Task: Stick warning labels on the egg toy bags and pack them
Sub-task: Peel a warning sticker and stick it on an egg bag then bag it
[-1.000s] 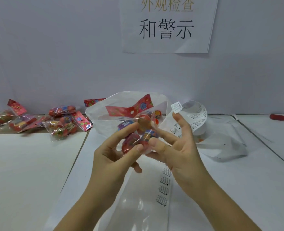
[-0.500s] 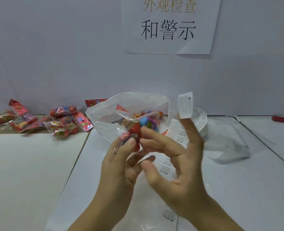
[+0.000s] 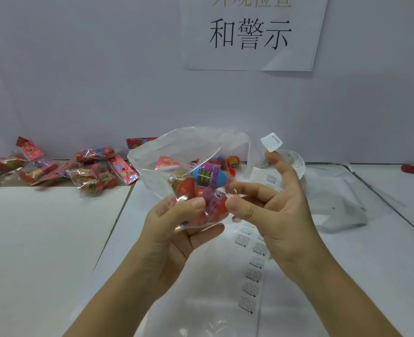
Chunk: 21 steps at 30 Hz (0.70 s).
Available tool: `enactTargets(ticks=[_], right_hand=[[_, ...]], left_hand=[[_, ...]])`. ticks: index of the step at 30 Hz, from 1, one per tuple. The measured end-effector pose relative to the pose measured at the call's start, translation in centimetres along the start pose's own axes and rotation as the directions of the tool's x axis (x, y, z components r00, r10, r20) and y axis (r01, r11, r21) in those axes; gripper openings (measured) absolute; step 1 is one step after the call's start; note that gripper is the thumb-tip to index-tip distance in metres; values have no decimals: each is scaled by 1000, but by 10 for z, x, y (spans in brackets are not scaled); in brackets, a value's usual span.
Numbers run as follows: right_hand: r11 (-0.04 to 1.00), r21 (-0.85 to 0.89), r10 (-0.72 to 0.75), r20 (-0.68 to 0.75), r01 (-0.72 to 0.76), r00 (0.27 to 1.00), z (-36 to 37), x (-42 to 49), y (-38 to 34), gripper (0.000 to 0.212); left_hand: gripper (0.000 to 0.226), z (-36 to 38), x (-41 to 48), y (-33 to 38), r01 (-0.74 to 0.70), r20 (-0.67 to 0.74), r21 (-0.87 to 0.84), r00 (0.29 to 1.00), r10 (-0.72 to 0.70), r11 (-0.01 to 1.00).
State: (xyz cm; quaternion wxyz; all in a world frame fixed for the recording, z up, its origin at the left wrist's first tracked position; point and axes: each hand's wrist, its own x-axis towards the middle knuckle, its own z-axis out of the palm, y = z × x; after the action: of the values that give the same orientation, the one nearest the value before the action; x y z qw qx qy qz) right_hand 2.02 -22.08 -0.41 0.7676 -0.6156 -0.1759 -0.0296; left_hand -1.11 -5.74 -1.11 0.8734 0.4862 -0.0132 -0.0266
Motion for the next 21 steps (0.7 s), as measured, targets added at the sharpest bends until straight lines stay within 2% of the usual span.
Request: enactTargets(ticks=[4, 9, 14, 17, 21], right_hand=[[998, 44, 48, 18, -49, 999, 0, 0, 0, 82], [998, 52, 46, -51, -43, 998, -2, 1, 0, 83], [999, 3, 54, 12, -55, 998, -2, 1, -2, 72], [999, -36, 23, 14, -23, 1000, -2, 0, -2, 79], [1000, -7, 3, 33, -3, 999, 0, -2, -3, 84]], left_hand=[[54, 0, 2, 1, -38, -51, 93, 998, 43, 995], [67, 2, 1, 0, -77, -110, 59, 990, 84, 995], [69, 2, 2, -1, -96, -137, 30, 986, 99, 995], [77, 3, 1, -1, -115, -131, 69, 984, 123, 991], [68, 0, 2, 0, -168, -102, 98, 979, 177, 981]])
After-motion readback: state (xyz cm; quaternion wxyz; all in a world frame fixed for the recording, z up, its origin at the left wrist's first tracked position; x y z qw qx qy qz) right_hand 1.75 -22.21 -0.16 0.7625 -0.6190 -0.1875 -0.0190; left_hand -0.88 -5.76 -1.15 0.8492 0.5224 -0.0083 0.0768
